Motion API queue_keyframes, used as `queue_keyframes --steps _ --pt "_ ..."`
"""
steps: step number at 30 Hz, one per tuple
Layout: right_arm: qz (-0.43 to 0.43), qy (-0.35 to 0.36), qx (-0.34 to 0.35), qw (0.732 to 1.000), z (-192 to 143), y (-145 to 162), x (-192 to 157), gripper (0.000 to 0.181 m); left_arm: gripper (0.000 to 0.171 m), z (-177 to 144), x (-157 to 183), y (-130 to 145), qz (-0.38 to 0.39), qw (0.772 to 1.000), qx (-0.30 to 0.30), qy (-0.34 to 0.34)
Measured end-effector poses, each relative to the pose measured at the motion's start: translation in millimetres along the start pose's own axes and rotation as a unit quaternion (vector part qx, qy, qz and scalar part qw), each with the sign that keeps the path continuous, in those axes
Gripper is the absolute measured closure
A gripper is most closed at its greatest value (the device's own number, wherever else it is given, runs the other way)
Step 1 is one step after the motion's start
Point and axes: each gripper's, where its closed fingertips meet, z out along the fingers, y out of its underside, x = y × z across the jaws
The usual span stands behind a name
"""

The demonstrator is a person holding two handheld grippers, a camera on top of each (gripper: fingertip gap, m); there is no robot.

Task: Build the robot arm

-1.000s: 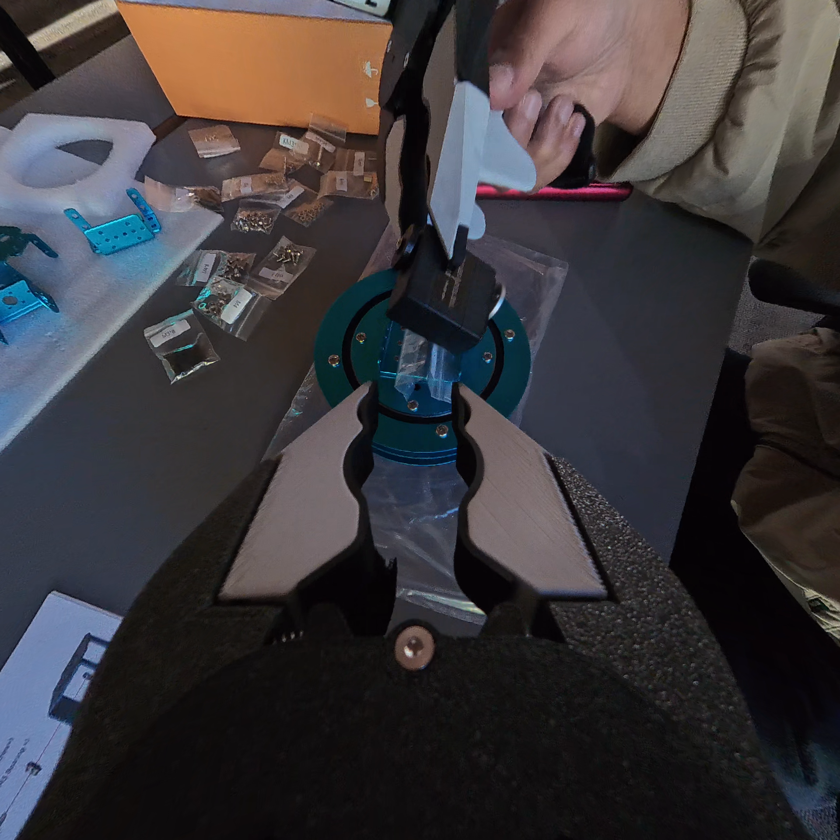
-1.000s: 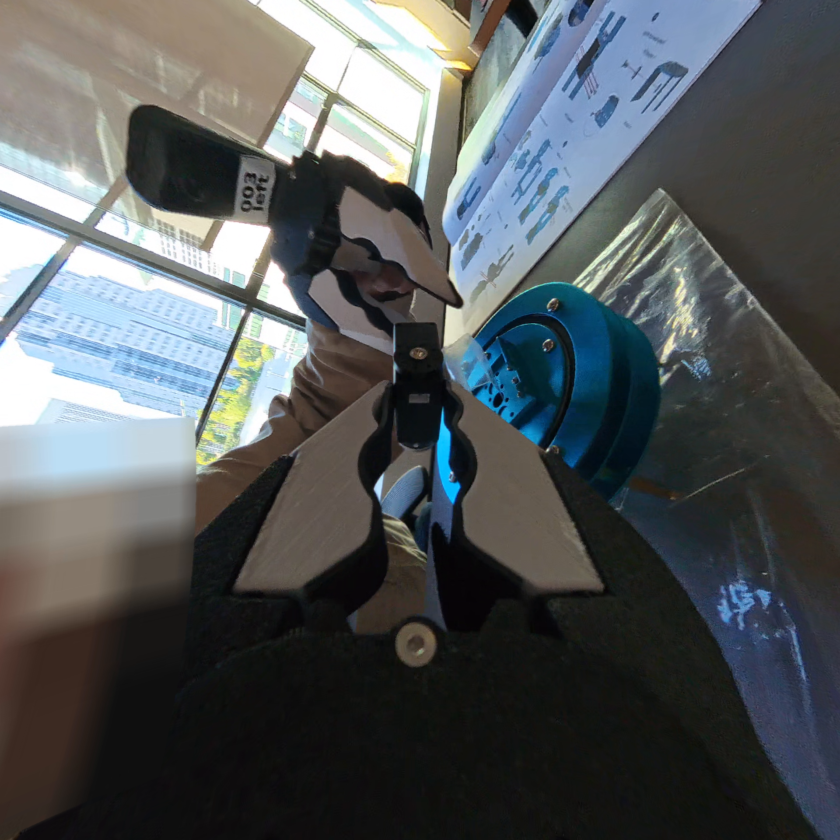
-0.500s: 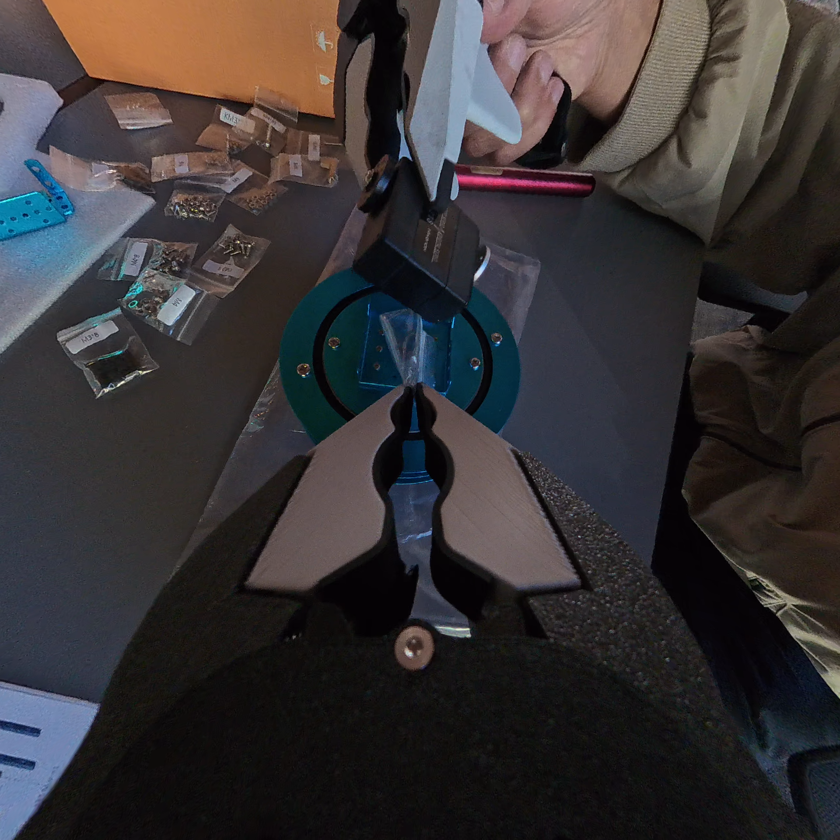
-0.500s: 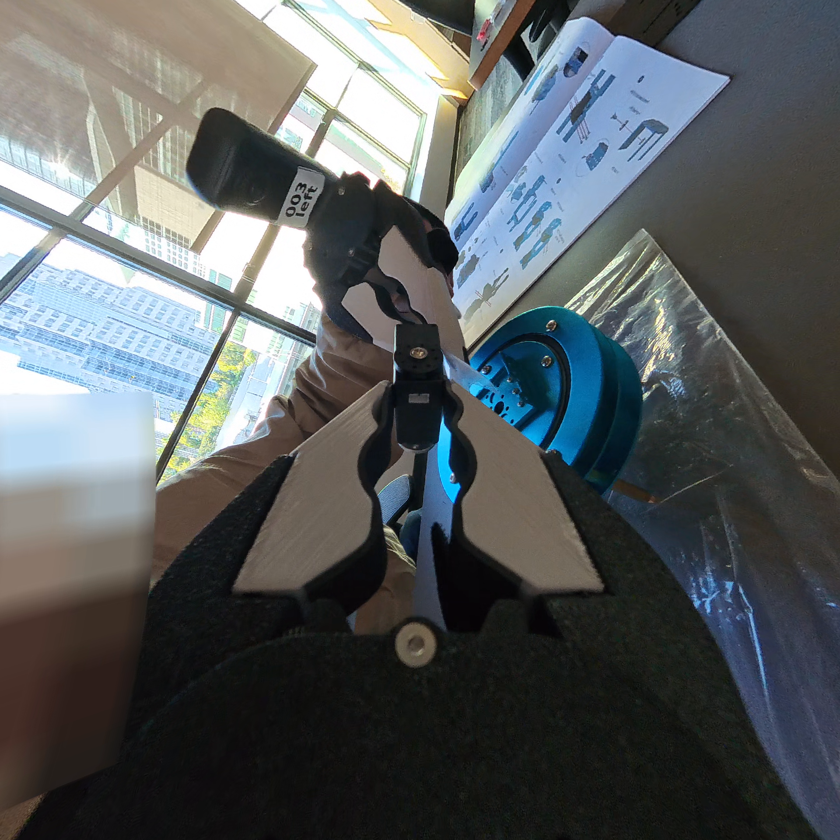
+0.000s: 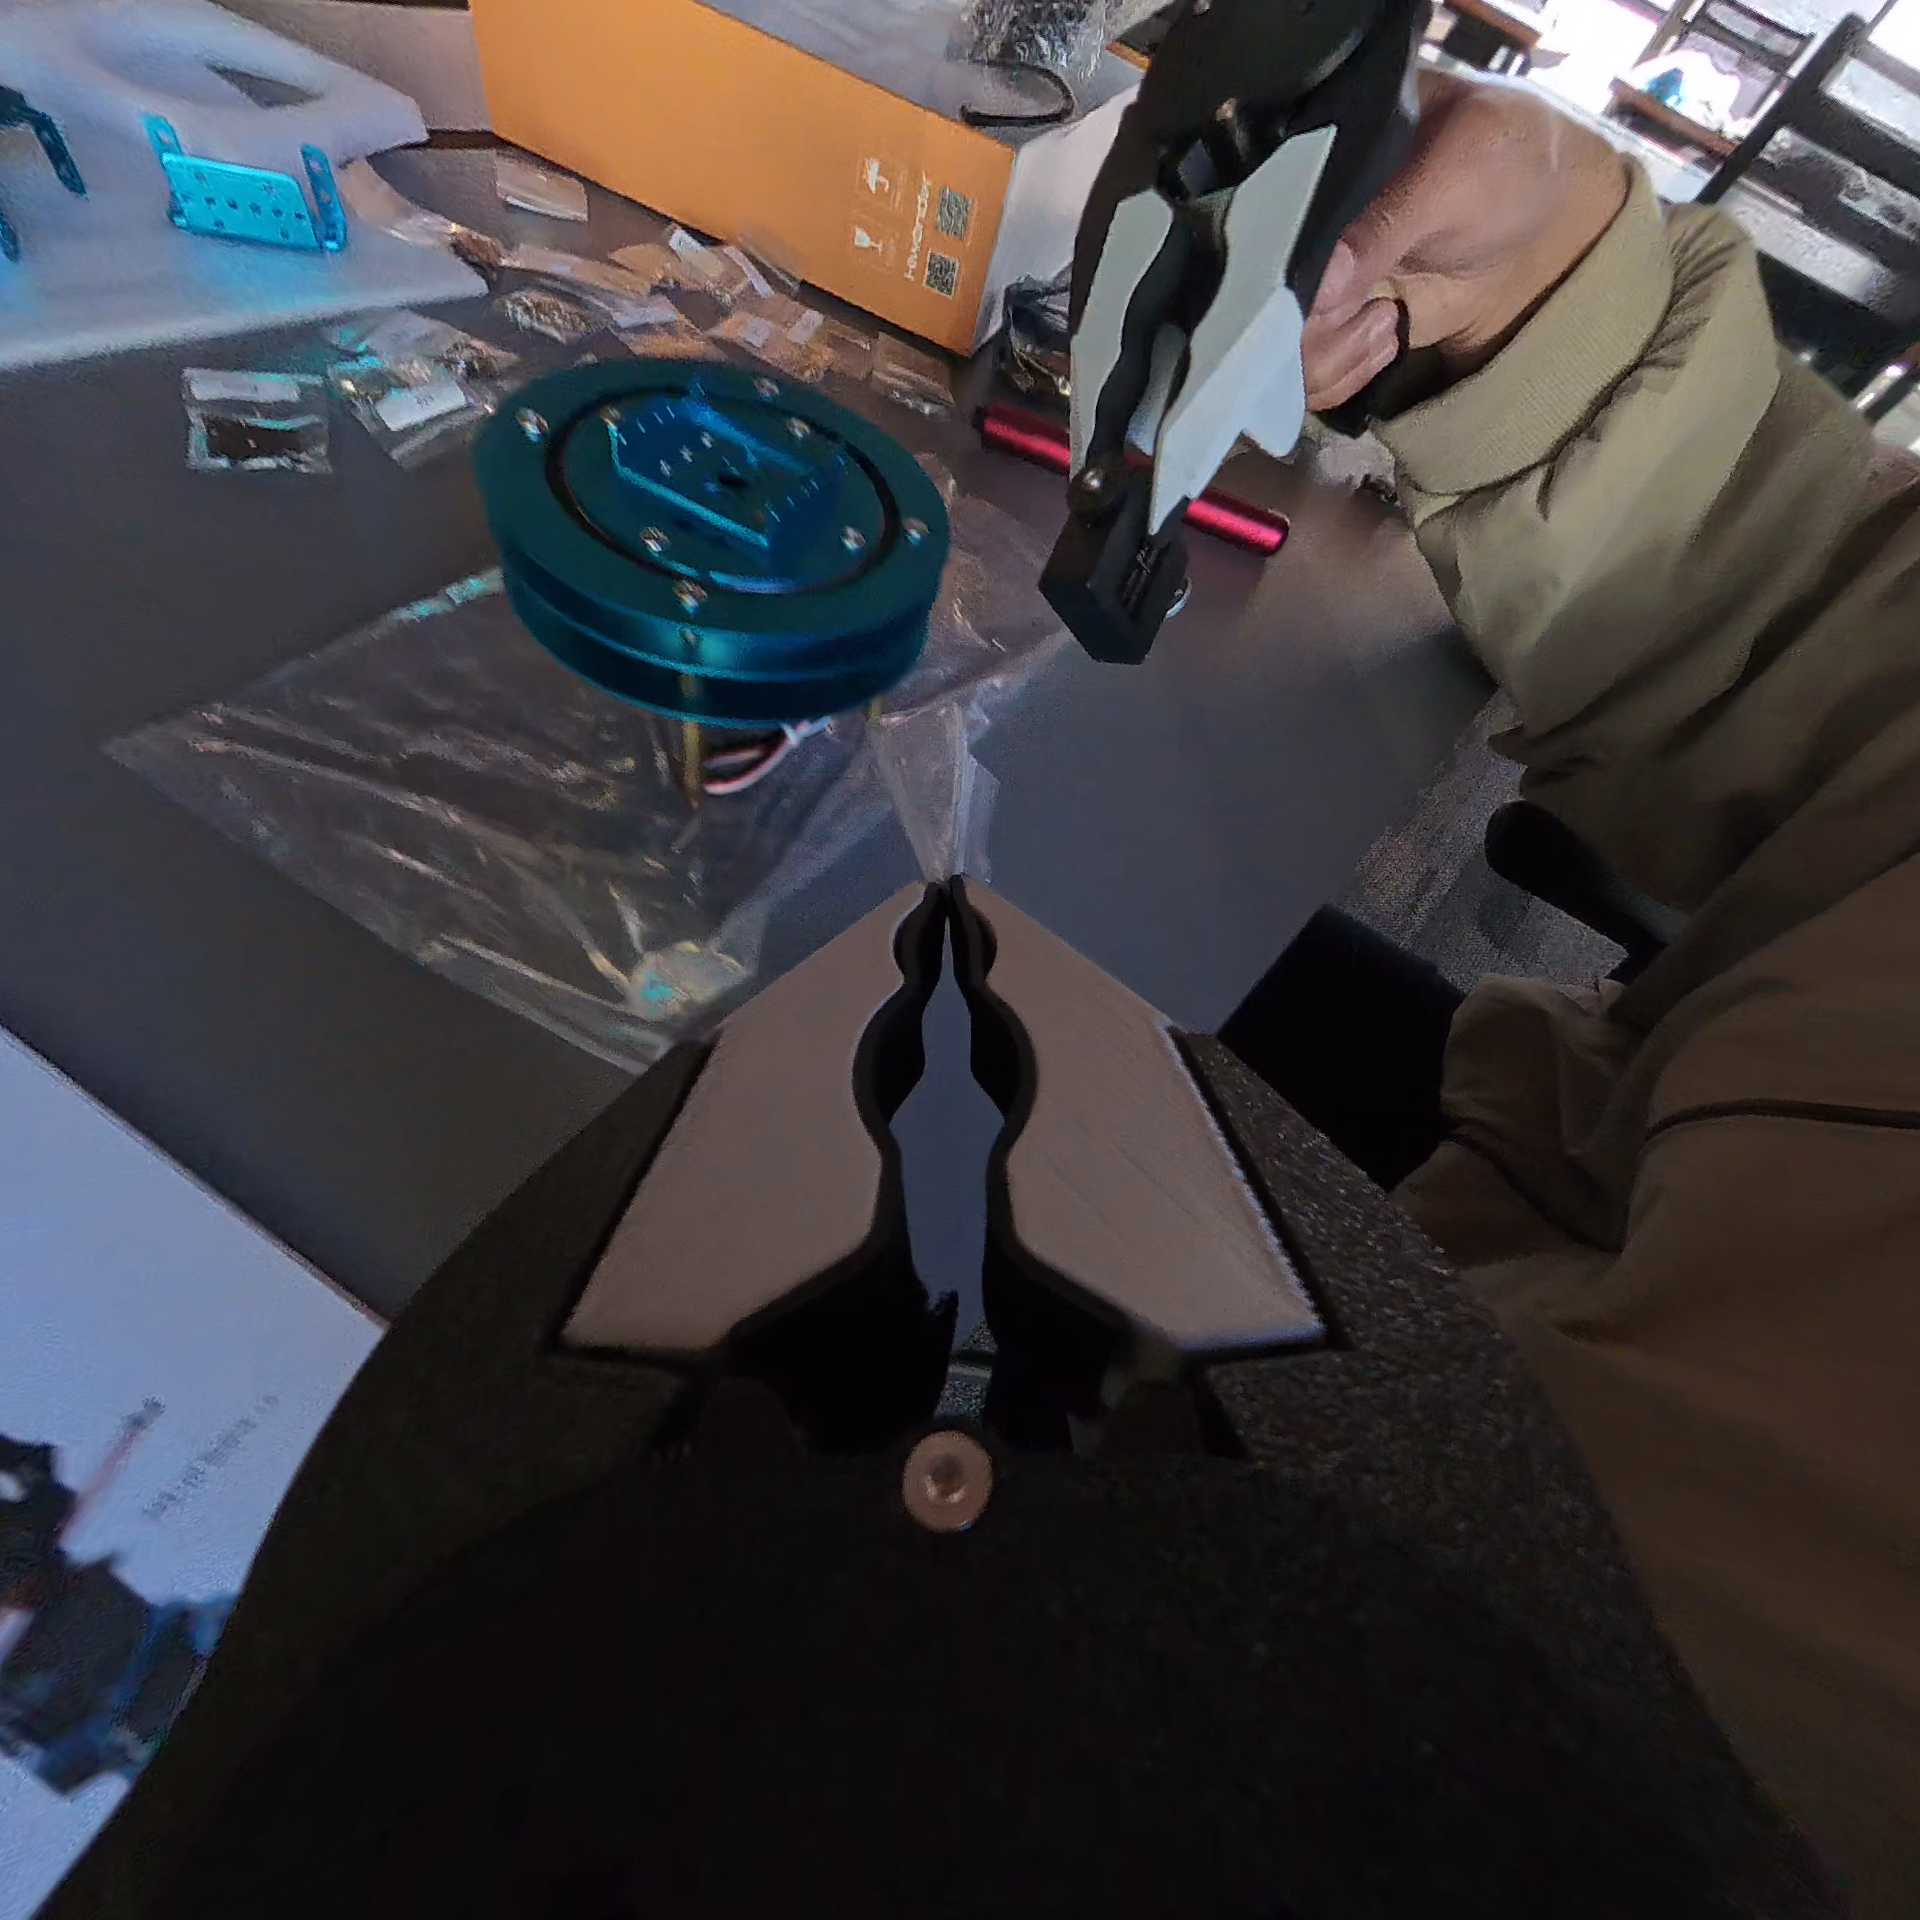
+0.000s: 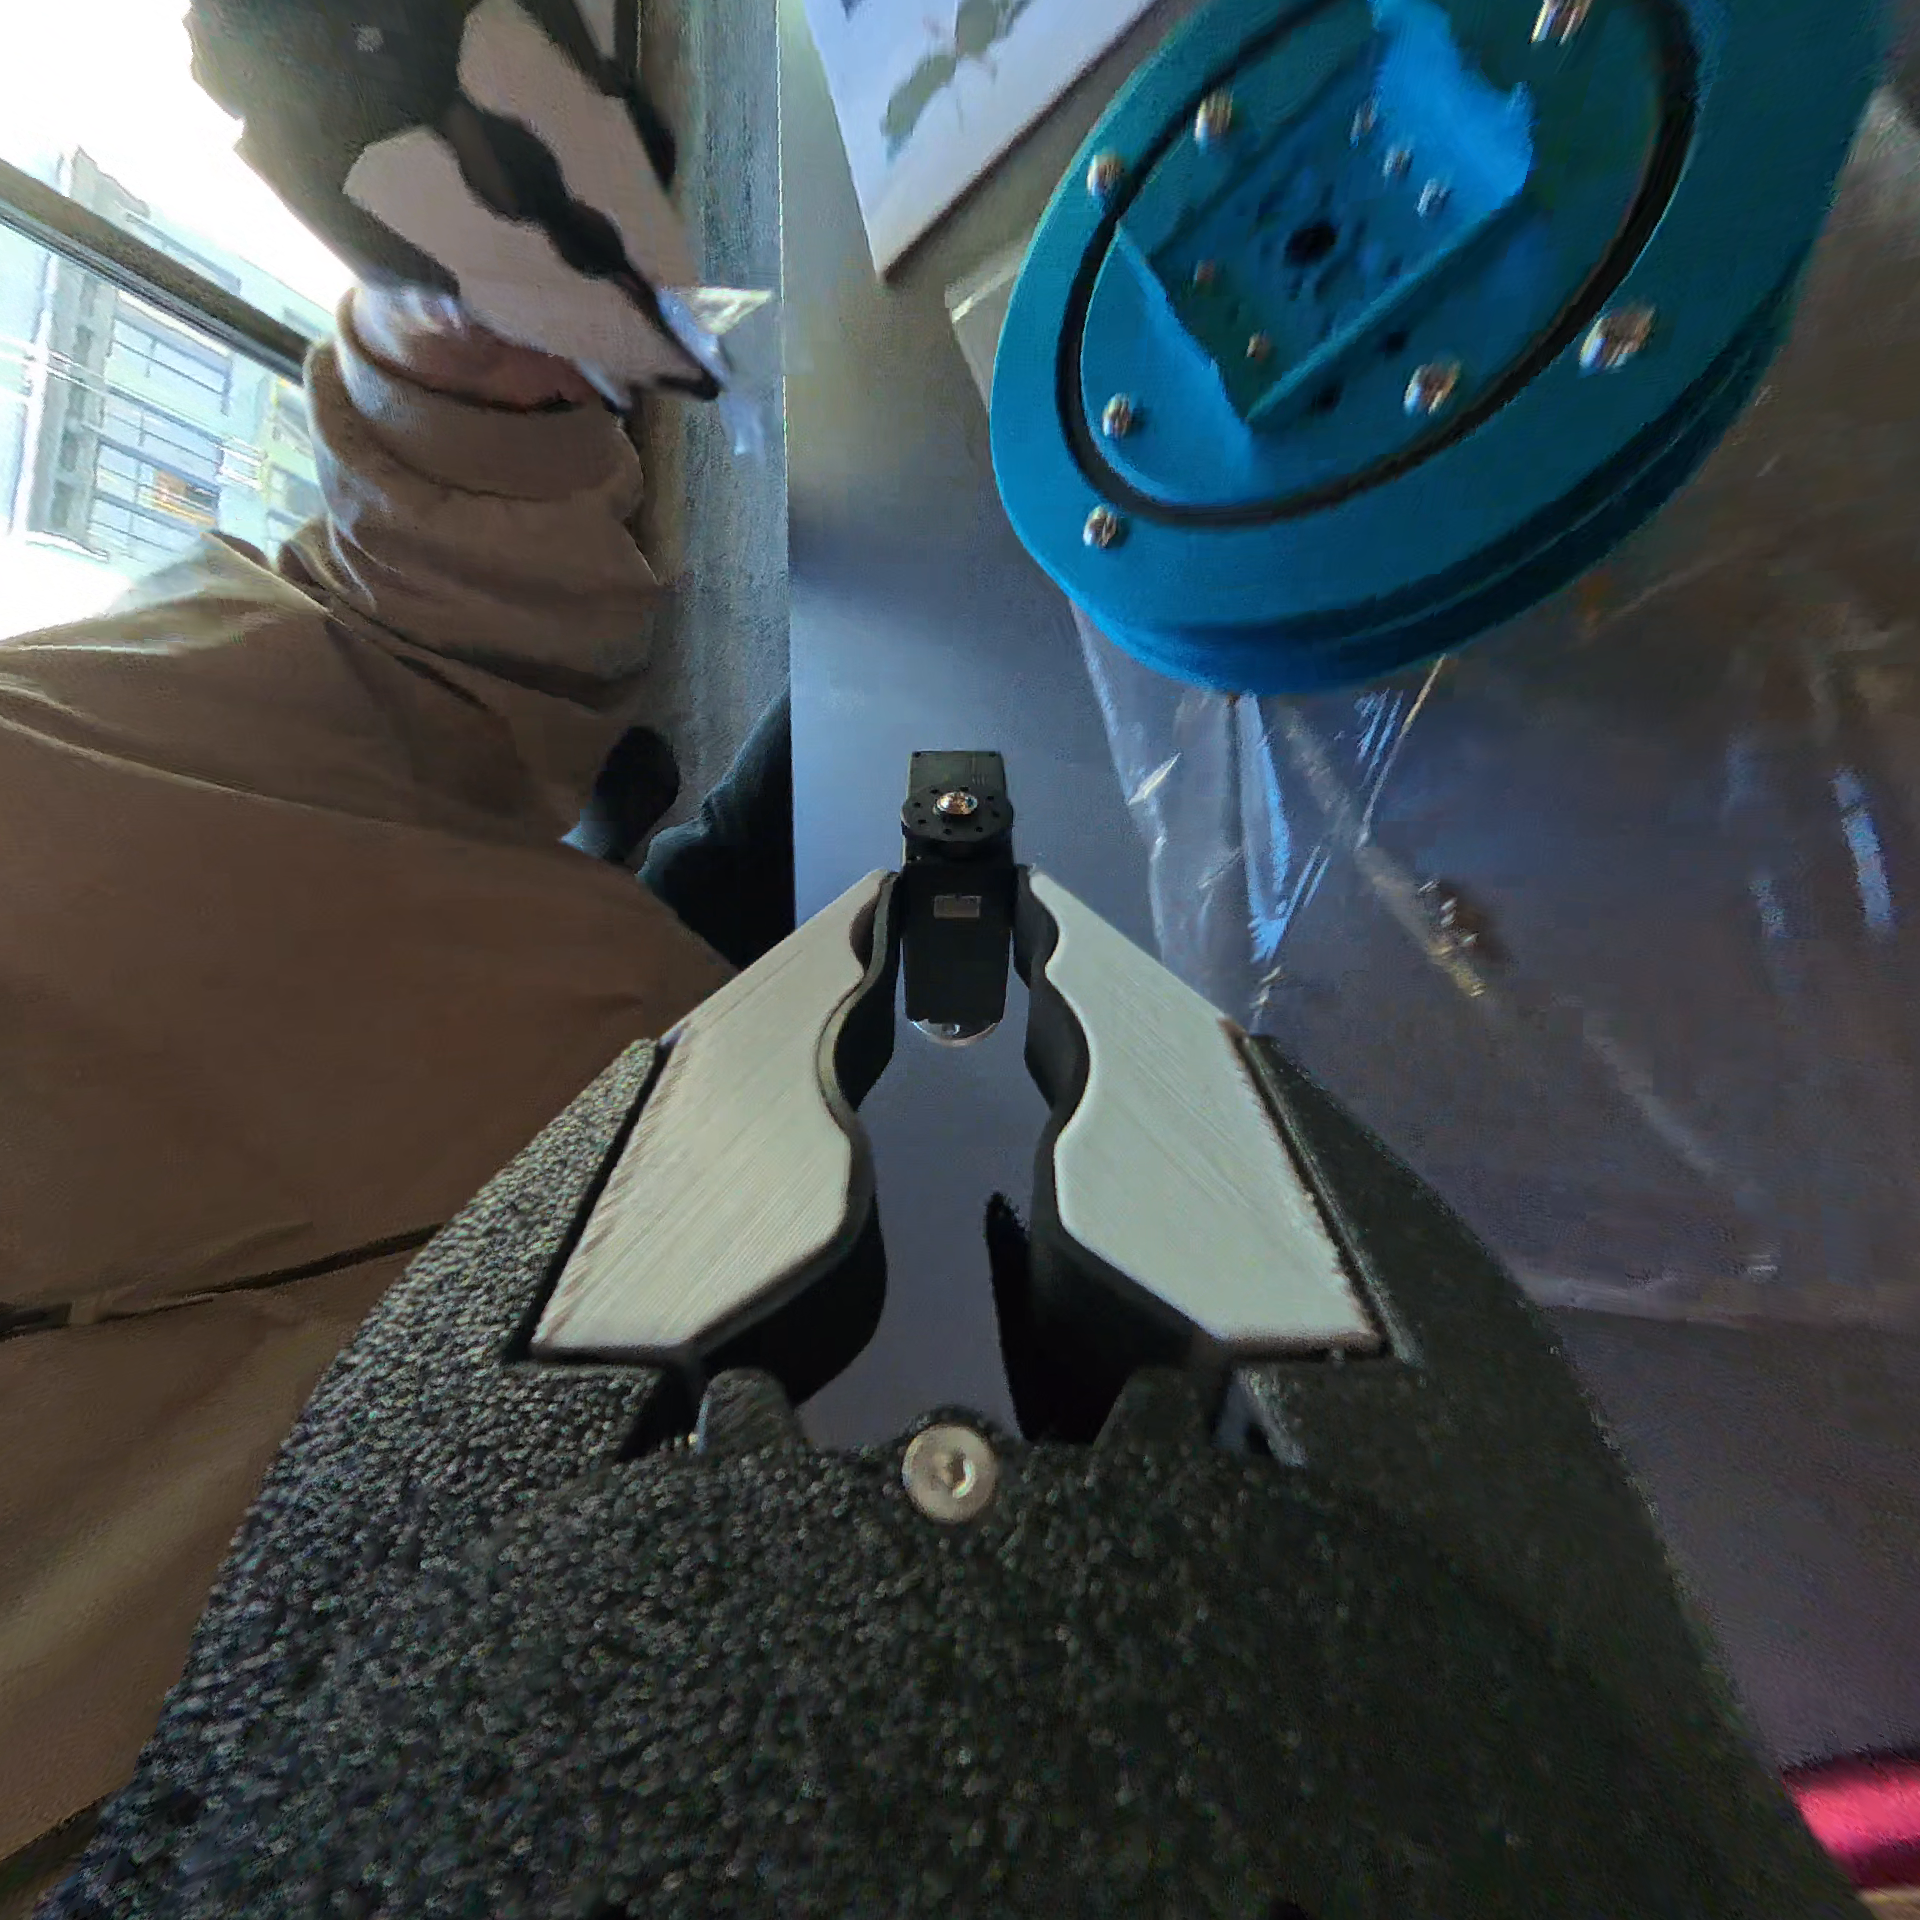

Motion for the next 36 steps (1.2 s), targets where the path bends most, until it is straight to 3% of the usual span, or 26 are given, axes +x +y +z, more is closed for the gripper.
queue_keyframes --steps 5,10,13,15,19,25,31,36 --pt "0.033 -0.003 -0.035 0.999 22 26 0 0.161 0.171 6 64 37 0.015 0.999 0.036 0.007" --pt "0.064 -0.008 0.005 0.998 16 36 4 0.161 0.171 15 110 56 -0.004 0.998 0.055 0.039" --pt "0.074 0.04 0.051 0.995 -15 32 29 0.161 0.171 20 113 69 -0.014 0.998 0.05 0.02" --pt "0.031 0.105 0.074 0.991 -36 27 48 0.161 0.171 20 116 71 -0.028 0.997 0.061 0.03" --pt "-0.018 0.141 0.07 0.987 -38 32 63 0.161 0.171 15 116 57 -0.061 0.992 0.103 0.049" --pt "-0.084 0.199 -0.04 0.976 -46 42 64 0.161 0.171 19 110 45 -0.059 0.993 0.095 0.046" --pt "-0.147 0.256 -0.261 0.919 -43 54 74 0.161 0.171 31 108 40 -0.05 0.995 0.071 0.054" --pt "-0.147 0.253 -0.34 0.894 -32 52 77 0.161 0.171 37 101 33 -0.051 0.995 0.069 0.052"
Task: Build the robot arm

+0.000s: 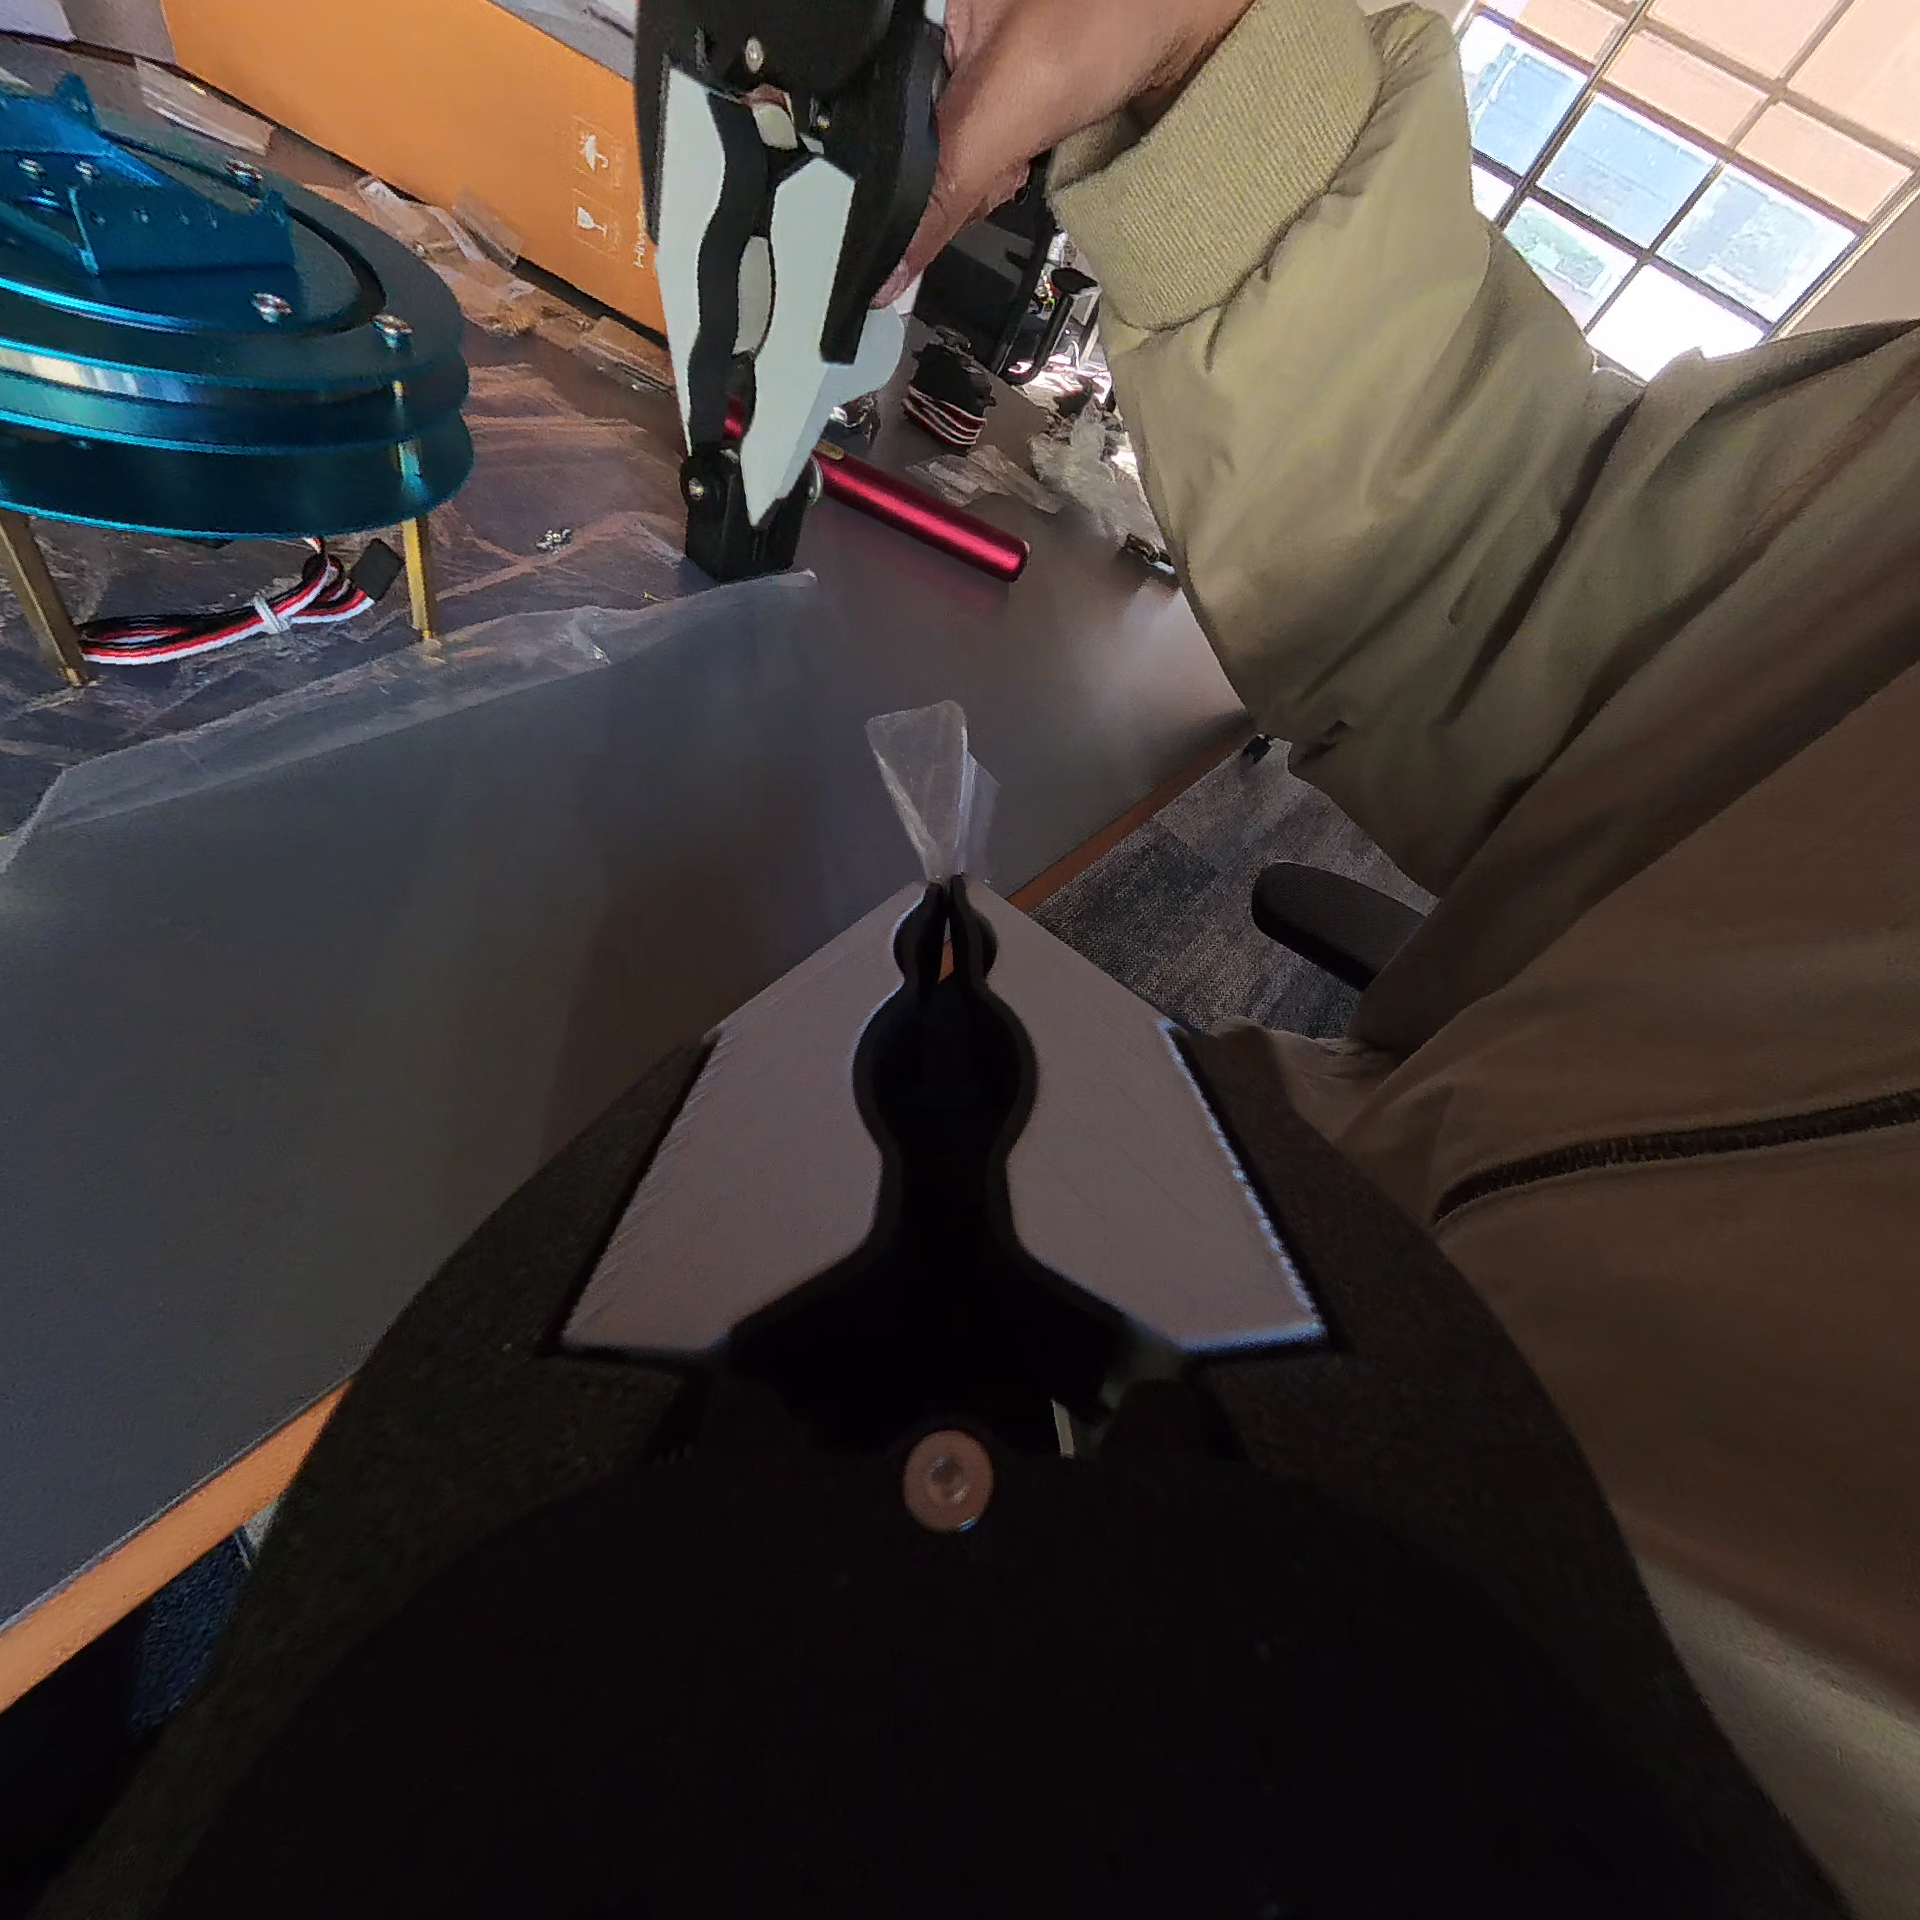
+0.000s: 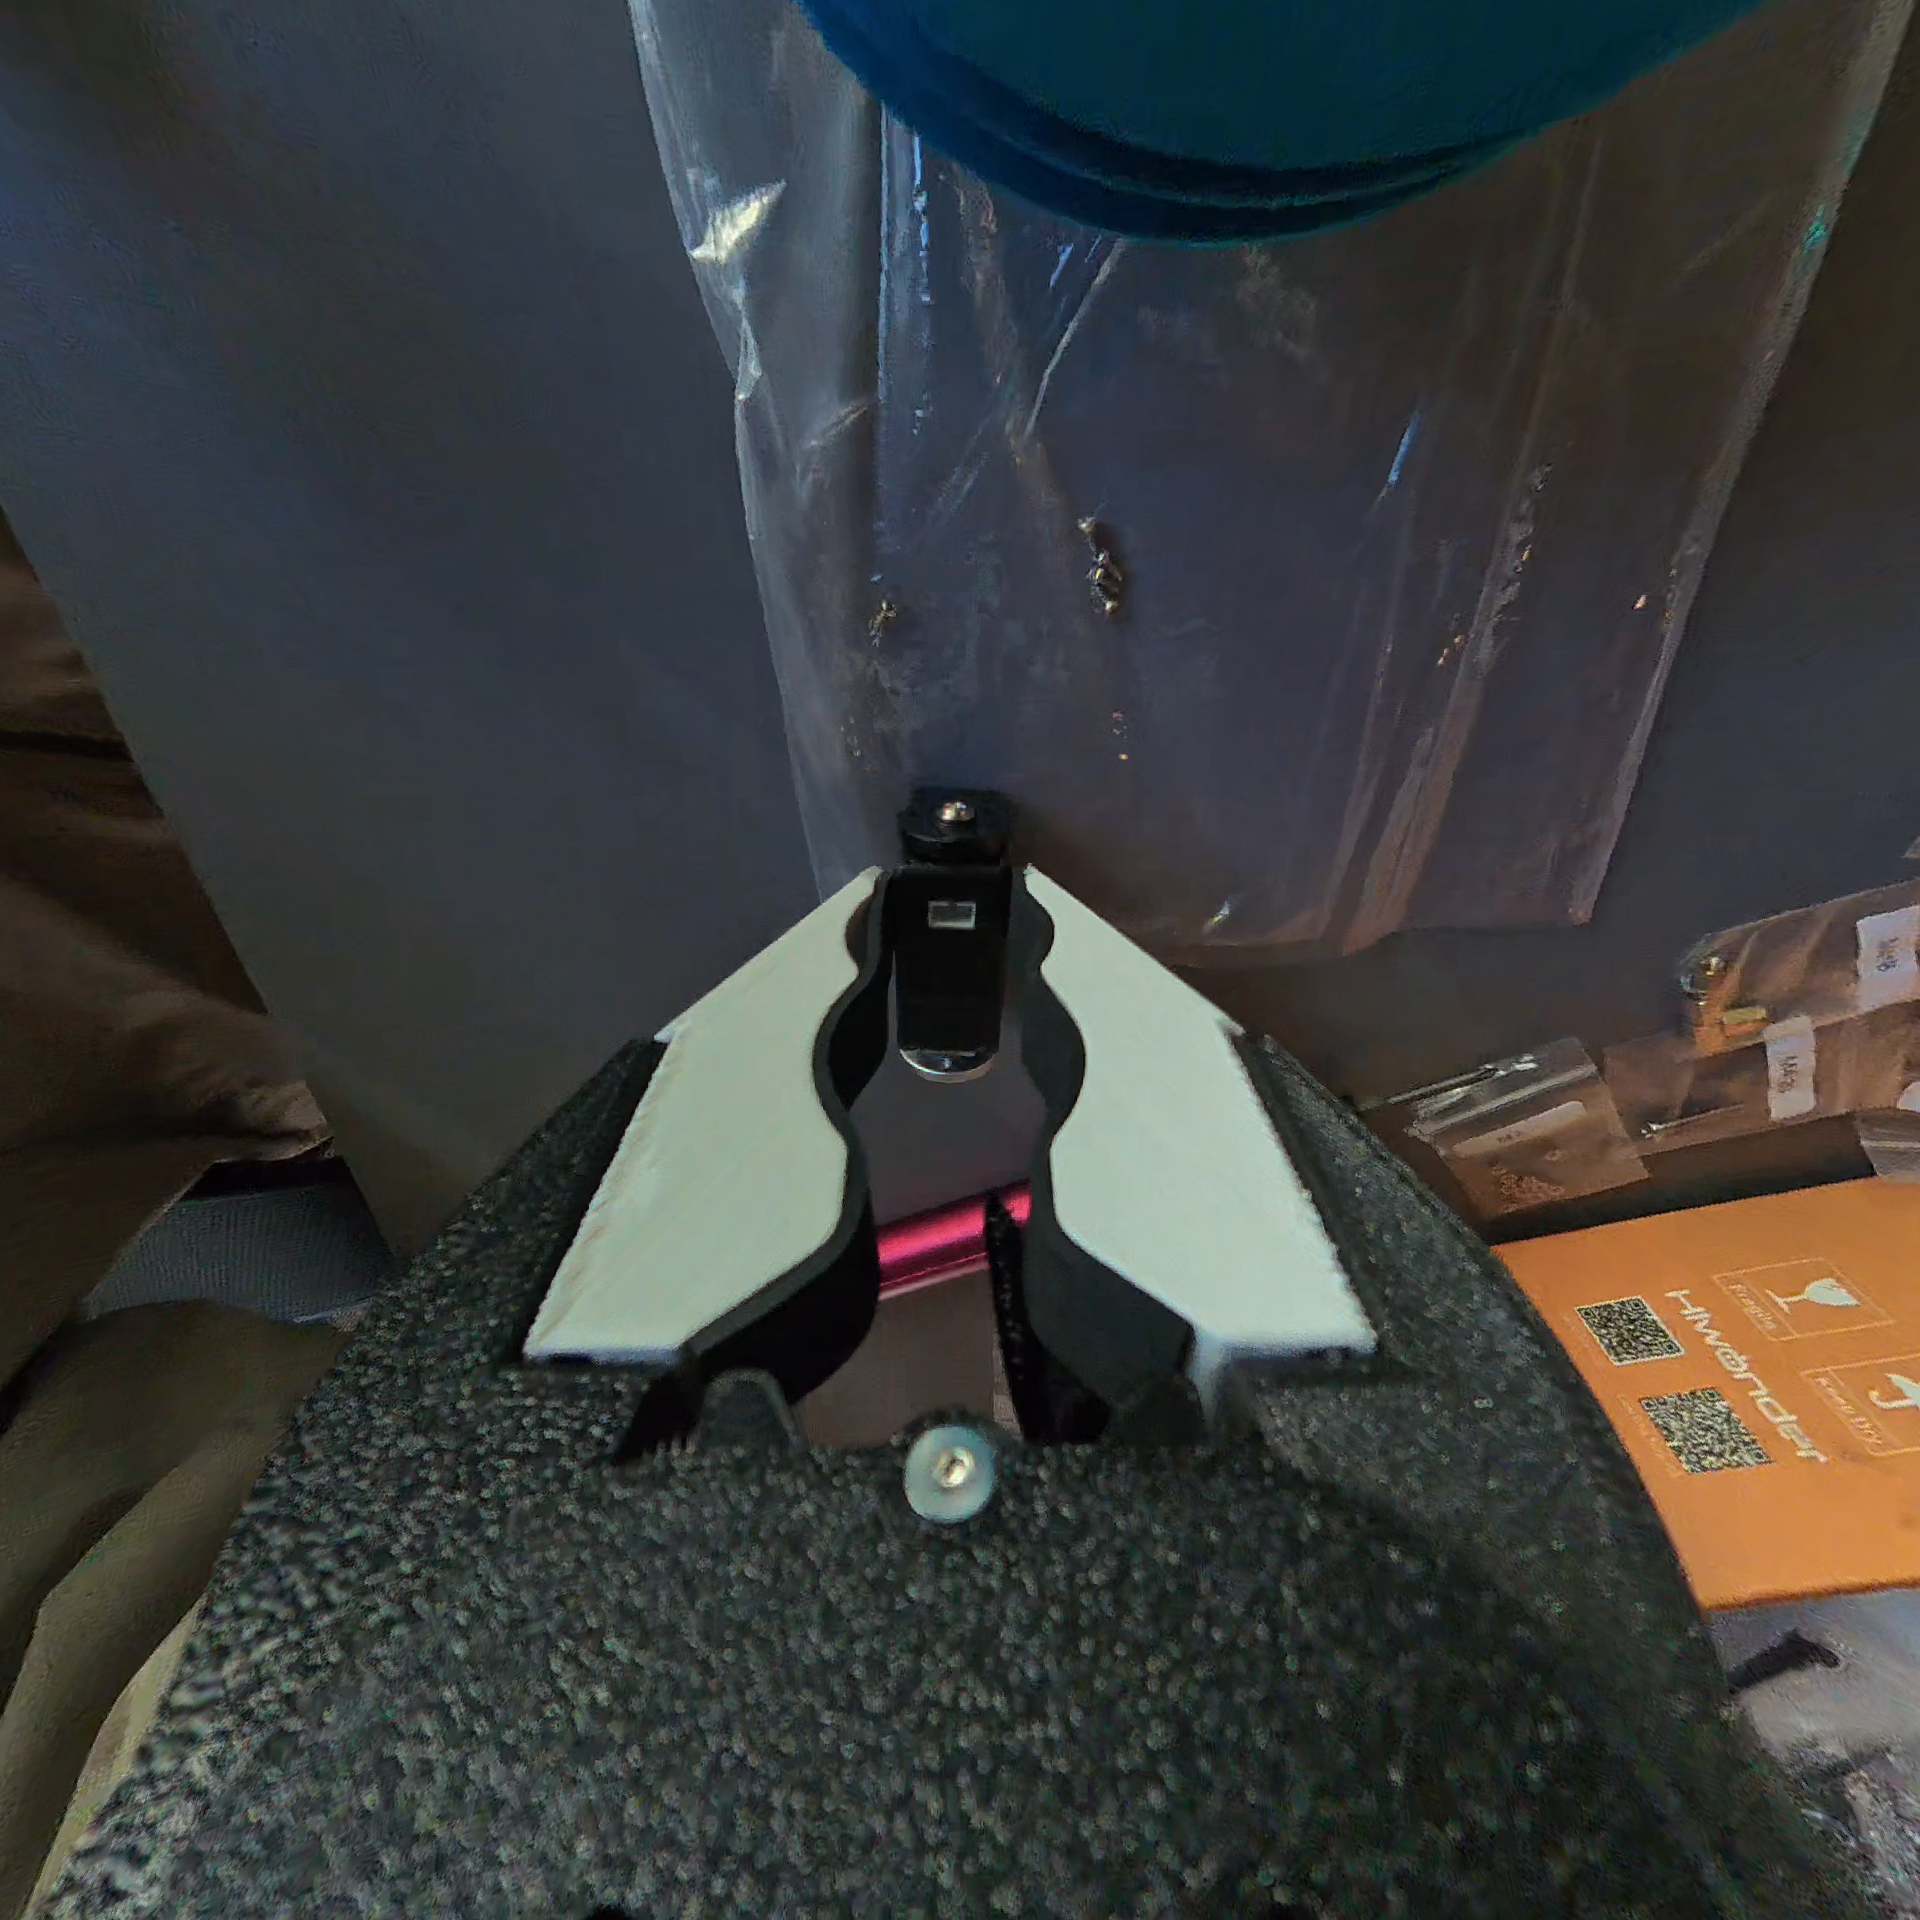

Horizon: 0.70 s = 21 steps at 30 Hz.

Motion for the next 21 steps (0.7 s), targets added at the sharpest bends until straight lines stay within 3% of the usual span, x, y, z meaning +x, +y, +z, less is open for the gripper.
queue_keyframes --steps 3,7,10,12,15,17,19,21 --pt "0.003 -0.005 0.001 1.0 1 3 0 0.16 0.171 -1 -10 -1 -0.011 1.0 -0.007 -0.016" --pt "0.006 0.014 0.017 1.0 -1 8 3 0.143 0.171 -4 -22 -7 -0.002 0.999 -0.021 -0.033" --pt "-0.003 0.071 0.107 0.992 -35 -9 3 0.139 0.171 -6 -25 -18 0.029 0.999 -0.026 -0.034" --pt "-0.057 0.063 0.231 0.969 -68 -44 -27 0.136 0.171 -8 -21 -29 0.05 0.998 -0.021 -0.016" --pt "-0.195 -0.03 0.397 0.897 -96 -92 -115 0.138 0.171 -7 -13 -38 0.074 0.996 -0.039 0.018" --pt "-0.221 -0.062 0.421 0.878 -90 -107 -141 0.131 0.171 -7 -9 -44 0.088 0.994 -0.045 0.039" --pt "-0.194 -0.082 0.441 0.873 -87 -120 -140 0.128 0.171 -7 -9 -49 0.102 0.993 -0.045 0.046" --pt "-0.171 -0.136 0.475 0.852 -92 -128 -140 0.145 0.171 -5 -10 -53 0.114 0.991 -0.041 0.059"
